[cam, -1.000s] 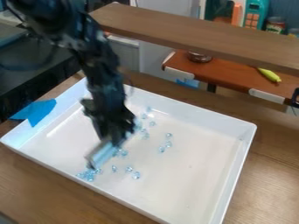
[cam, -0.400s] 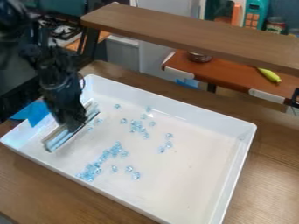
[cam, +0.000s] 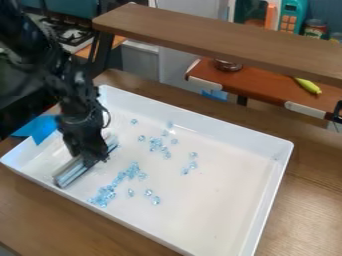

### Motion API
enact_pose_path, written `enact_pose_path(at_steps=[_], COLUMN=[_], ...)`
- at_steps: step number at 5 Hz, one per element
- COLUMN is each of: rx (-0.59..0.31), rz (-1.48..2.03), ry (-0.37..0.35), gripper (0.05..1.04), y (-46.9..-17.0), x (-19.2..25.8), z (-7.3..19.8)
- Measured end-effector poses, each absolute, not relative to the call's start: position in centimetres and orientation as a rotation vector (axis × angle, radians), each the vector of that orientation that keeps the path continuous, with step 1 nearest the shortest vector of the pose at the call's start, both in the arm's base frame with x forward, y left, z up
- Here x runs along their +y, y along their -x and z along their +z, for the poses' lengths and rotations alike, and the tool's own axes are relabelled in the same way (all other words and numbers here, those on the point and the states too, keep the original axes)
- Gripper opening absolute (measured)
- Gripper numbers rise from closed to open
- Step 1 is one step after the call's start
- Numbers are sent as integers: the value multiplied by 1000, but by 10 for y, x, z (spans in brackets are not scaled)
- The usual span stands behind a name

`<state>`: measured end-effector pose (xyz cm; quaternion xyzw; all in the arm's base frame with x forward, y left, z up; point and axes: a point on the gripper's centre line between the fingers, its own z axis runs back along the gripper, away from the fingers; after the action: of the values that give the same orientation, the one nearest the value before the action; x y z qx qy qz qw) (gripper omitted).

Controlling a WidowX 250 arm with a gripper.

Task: Sweep into pile

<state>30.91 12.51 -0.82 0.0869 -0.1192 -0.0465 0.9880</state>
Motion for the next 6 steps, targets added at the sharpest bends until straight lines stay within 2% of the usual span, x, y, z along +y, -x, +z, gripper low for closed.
enact_pose_path(at_steps=[3,4,5,6], rx=[-136,-129,-137,-130], rz=[-33,-64,-48,-20], ry=[-106,-75,-73,-30], gripper=[364,364,364,364], y=[-307,-299,-296,-297], x=[56,15,-13,-39], z=[-13,-11,-9,-6])
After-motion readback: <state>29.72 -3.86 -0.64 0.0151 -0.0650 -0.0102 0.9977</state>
